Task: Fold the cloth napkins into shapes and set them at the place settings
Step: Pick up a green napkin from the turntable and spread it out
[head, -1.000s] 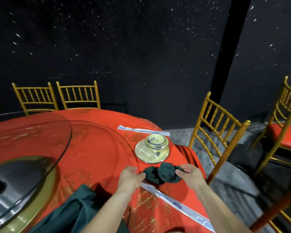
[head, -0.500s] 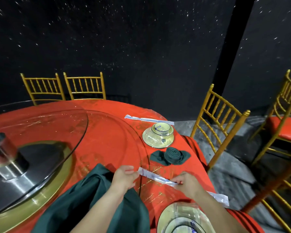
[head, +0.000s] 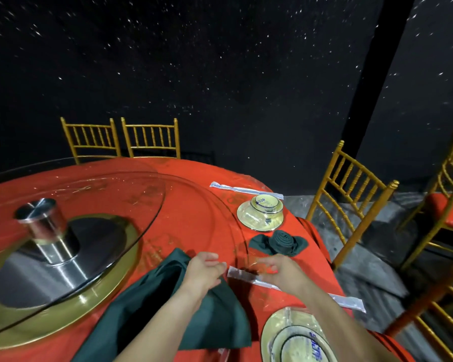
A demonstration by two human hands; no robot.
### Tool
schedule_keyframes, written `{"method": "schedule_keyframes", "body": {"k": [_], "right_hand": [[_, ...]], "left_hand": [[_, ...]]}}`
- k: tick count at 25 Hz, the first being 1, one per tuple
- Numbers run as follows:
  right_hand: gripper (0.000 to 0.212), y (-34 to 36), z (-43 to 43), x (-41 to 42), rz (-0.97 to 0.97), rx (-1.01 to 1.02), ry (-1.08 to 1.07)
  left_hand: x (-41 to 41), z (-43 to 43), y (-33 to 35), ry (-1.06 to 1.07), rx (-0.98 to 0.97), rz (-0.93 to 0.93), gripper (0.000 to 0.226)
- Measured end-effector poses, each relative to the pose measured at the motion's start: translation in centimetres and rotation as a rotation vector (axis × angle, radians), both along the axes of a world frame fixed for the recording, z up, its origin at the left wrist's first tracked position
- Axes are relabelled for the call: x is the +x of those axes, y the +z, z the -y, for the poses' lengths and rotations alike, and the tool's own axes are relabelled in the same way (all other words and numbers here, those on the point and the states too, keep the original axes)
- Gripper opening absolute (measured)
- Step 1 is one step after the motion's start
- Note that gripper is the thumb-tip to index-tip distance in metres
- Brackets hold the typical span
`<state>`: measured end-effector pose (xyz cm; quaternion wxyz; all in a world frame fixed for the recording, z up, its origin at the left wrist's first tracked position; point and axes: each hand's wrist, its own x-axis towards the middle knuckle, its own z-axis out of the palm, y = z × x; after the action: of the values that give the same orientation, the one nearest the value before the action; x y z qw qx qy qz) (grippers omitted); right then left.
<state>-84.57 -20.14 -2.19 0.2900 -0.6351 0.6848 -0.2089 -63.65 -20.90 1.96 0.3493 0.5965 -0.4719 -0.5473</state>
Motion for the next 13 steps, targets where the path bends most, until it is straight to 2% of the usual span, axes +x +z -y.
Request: {"method": "schedule_keyframes", "body": {"k": [1, 3, 5, 6, 8, 10, 13], "right_hand": [[0.043, 0.6, -0.2, 1.9, 0.011, -0.011, 0.021], [0.051, 1.4, -0.9, 6.2, 0.018, -0.025, 0.081], [0.073, 2.0, -2.1, 11.2, 0.001, -0.041, 0.140], [0.087, 2.2, -2.9, 13.5, -0.014, -0.047, 0.156], [0.101, 2.6, -4.8, 17.9, -0.026, -0.048, 0.165], [0.097, 2.8, -7.5, 22.2, -0.018, -0.042, 0.158], [0.099, 2.0, -11.9, 27.0, 0.059, -0.014, 0.125]], "left_hand": [[1.2, -0.5, 0.4, 0.003, -0.071, 0.058, 0.022], [4.6, -1.7, 0.8, -0.015, -0.337, 0.289, 0.021], [9.1, -3.4, 0.9, -0.053, -0.584, 0.480, 0.021], [11.5, -4.5, 0.8, -0.076, -0.639, 0.519, 0.022], [16.4, -6.9, 0.8, -0.081, -0.676, 0.550, 0.024], [21.5, -9.6, 0.6, -0.100, -0.661, 0.563, 0.029], [26.4, -13.0, -0.5, -0.187, -0.501, 0.515, 0.046]]}}
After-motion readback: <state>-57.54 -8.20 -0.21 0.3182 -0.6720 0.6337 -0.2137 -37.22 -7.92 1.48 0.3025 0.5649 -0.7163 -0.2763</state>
